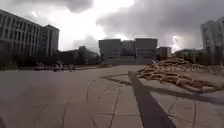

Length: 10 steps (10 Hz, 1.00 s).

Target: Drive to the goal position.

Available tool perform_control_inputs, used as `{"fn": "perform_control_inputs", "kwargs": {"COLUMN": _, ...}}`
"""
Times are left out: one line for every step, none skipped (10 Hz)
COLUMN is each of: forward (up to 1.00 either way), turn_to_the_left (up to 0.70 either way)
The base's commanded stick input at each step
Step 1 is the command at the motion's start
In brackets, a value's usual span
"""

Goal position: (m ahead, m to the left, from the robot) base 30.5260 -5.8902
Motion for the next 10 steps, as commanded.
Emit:
{"fn": "perform_control_inputs", "kwargs": {"forward": 1.0, "turn_to_the_left": 0.16}}
{"fn": "perform_control_inputs", "kwargs": {"forward": 1.0, "turn_to_the_left": 0.16}}
{"fn": "perform_control_inputs", "kwargs": {"forward": 1.0, "turn_to_the_left": 0.11}}
{"fn": "perform_control_inputs", "kwargs": {"forward": 1.0, "turn_to_the_left": 0.07}}
{"fn": "perform_control_inputs", "kwargs": {"forward": 1.0, "turn_to_the_left": 0.02}}
{"fn": "perform_control_inputs", "kwargs": {"forward": 1.0, "turn_to_the_left": 0.01}}
{"fn": "perform_control_inputs", "kwargs": {"forward": 1.0, "turn_to_the_left": 0.0}}
{"fn": "perform_control_inputs", "kwargs": {"forward": 1.0, "turn_to_the_left": 0.0}}
{"fn": "perform_control_inputs", "kwargs": {"forward": 1.0, "turn_to_the_left": 0.0}}
{"fn": "perform_control_inputs", "kwargs": {"forward": 1.0, "turn_to_the_left": 0.0}}
